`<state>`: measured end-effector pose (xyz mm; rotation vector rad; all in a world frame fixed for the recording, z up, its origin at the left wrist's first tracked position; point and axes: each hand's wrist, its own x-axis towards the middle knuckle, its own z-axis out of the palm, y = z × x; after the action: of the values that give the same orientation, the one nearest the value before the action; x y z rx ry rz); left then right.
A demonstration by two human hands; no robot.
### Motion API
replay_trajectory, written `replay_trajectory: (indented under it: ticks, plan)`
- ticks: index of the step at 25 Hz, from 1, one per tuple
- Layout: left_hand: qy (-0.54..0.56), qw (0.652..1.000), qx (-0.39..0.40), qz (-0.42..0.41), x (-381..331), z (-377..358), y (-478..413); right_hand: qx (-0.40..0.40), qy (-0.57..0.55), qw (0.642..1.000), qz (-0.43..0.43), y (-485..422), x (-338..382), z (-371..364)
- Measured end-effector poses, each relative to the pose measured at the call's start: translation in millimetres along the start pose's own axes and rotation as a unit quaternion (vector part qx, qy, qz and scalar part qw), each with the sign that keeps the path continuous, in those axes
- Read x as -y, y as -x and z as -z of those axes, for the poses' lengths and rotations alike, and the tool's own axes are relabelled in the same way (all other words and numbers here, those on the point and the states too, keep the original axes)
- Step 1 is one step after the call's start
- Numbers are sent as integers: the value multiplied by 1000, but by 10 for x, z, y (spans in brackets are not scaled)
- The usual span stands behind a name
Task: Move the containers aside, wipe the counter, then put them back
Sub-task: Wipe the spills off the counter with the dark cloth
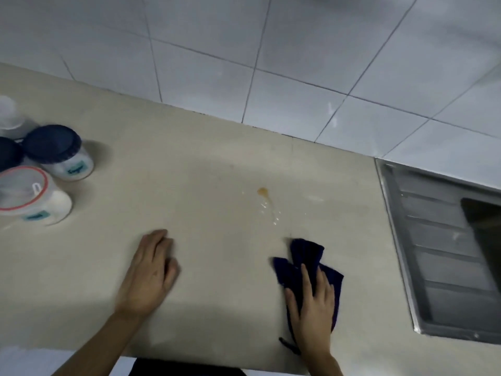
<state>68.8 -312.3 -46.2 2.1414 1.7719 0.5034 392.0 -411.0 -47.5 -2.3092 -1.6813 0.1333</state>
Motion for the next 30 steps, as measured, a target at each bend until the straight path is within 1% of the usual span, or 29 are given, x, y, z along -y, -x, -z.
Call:
replay_trajectory:
  ticks: [1,2,4,5,6,7,8,9,11,12,13,14,15,16,17,18,19,20,21,22,23,24,25,26,27,28,29,30]
  plan:
    - [-5,1000,-3,0,2,-15,-8,22,-5,997,74,-1,68,-41]
    - [-8,1000,-7,5,-8,-32,-7,45,-11,984,170,-22,128,-73]
    - [-15,1000,-10,8,-34,-58,3,92,-10,933,347,-223,191,-77]
    - [-18,1000,-13,4,-37,-51,-3,114,-6,906,408,-405,198,-57]
    - [-22,1000,-15,1,-30,-30,-14,133,-6,888,441,-605,192,-45]
    - [-22,1000,-14,2,-19,-14,-19,147,-11,882,447,-829,155,-61]
    - [-22,1000,-12,2,-22,-11,-15,145,-15,894,423,-1073,104,-82]
    - [-23,1000,-11,3,-31,-25,-11,124,-12,920,372,-1332,65,-101]
    - [-26,1000,-16,7,-34,-32,9,68,-15,976,206,-1723,134,-167]
    - [-24,1000,-19,9,-23,-35,10,39,-30,992,118,-1830,254,-224]
    - [-22,1000,-20,6,-10,-45,6,13,-49,998,43,-1872,390,-298]
    - [-22,1000,-22,3,-1,-55,2,-7,-68,998,-15,-1840,537,-358]
    - [-22,999,-25,2,8,-62,3,-21,-74,996,-39,-1741,660,-417]
    - [-22,999,-29,3,12,-69,0,-30,-71,996,-32,-1576,759,-447]
    - [-21,999,-31,5,10,-78,1,-28,-65,997,4,-1377,818,-456]
    - [-22,999,-34,6,5,-87,2,-10,-56,996,69,-1165,833,-431]
    - [-23,999,-35,4,6,-95,4,21,-45,985,163,-996,792,-388]
    - [-25,999,-38,1,6,-99,3,63,-34,959,275,-918,698,-350]
    - [-28,999,-40,-1,8,-104,3,101,-26,920,377,-953,598,-306]
    - [-32,998,-45,-3,9,-107,4,126,-19,880,458,-1096,517,-255]
    - [-35,998,-51,-3,5,-110,6,142,-16,850,507,-1298,447,-228]
    - [-36,998,-56,-3,1,-114,3,149,-17,844,515,-1522,422,-220]
    - [-36,998,-59,-2,-6,-115,3,146,-23,864,480,-1742,427,-247]
    - [-36,997,-62,-2,-4,-116,-1,128,-32,902,411,-1950,489,-297]
    - [-36,997,-62,-3,6,-121,-8,100,-39,943,315,-2132,610,-365]
    - [-36,998,-60,-4,15,-129,-11,71,-49,973,216,-2270,766,-450]
    - [-35,998,-56,-3,24,-134,-12,48,-58,989,128,-2360,944,-538]
    - [-34,998,-53,-2,26,-137,-8,30,-62,996,64,-2393,1108,-613]
